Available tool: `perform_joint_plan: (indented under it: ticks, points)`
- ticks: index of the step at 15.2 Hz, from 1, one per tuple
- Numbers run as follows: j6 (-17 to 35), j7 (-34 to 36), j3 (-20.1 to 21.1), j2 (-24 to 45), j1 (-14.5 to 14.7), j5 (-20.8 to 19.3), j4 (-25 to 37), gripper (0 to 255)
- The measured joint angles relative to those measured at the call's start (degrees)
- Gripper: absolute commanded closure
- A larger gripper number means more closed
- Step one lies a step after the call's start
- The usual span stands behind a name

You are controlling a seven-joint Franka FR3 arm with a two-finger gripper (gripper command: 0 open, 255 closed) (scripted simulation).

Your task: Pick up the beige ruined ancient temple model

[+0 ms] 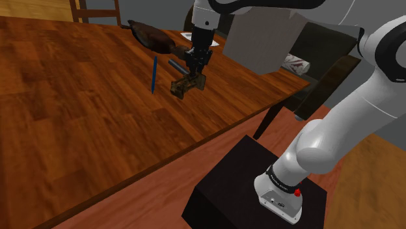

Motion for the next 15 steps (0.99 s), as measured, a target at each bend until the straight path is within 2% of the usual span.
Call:
perform_joint_plan:
  ticks: [15]
  points:
    - [-10.9,0.4,0.0,1.0,-0.1,-0.2,11.9,255]
